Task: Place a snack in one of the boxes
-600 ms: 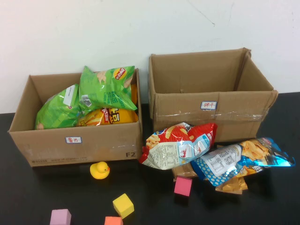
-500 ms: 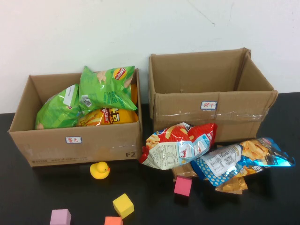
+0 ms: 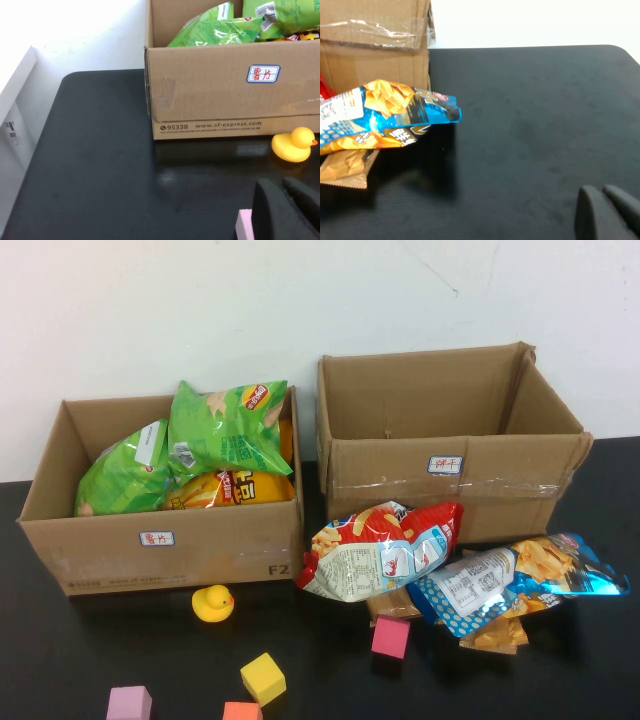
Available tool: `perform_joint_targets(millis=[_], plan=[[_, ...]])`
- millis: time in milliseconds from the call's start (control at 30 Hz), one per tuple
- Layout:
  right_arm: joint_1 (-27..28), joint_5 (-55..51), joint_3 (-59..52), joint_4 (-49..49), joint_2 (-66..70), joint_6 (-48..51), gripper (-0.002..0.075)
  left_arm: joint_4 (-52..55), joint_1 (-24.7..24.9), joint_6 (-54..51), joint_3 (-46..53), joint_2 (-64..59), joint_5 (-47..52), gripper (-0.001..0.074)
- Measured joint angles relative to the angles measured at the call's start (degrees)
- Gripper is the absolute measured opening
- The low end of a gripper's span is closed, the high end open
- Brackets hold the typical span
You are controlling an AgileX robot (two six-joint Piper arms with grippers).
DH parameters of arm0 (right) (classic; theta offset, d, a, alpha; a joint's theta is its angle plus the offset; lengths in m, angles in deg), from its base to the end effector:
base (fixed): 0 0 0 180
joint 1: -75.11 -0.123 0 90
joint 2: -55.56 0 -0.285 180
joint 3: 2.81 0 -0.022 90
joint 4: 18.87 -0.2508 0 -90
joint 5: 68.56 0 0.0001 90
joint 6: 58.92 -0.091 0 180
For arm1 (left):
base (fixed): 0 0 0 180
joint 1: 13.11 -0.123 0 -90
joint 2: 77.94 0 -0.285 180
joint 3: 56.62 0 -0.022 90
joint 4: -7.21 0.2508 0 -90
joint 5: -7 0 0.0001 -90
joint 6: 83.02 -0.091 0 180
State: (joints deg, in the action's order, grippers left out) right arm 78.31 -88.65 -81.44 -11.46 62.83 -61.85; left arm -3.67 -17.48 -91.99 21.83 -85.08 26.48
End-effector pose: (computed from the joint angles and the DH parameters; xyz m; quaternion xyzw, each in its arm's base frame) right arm 0.0530 -0.0070 0.1740 0.0076 0.7977 -0.0557 0.6005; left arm 0.0537 -0.0017 0.1764 -0.0200 0.7916 -0.0086 0.6107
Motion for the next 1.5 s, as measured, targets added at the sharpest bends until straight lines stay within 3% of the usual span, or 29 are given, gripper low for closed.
perform_joint_targets(millis=[767, 967, 1233, 1367, 1500], plan=[[0.0, 0.4, 0.0, 0.6, 0.0, 0.0, -0.0001, 0.0, 0.0, 0.0, 0.0, 0.0, 0.0, -0.0003], [0.0, 5.1, -0.1, -11.6, 0.0, -1.2, -0.0001, 0.0, 0.0, 0.0, 0.0, 0.0, 0.0, -0.0003], [0.0, 5.7, -0.1, -14.1, 0.0, -1.6, -0.0001, 0.0, 0.0, 0.0, 0.0, 0.0, 0.0, -0.0003], [0.0, 6.4, -0.2, -26.2, 0.0, -6.9, -0.0001, 0.0, 0.0, 0.0, 0.0, 0.0, 0.0, -0.0003], [0.0, 6.9, -0.2, -47.8, 0.0, -13.1, -0.0001, 0.0, 0.0, 0.0, 0.0, 0.0, 0.0, -0.0003]])
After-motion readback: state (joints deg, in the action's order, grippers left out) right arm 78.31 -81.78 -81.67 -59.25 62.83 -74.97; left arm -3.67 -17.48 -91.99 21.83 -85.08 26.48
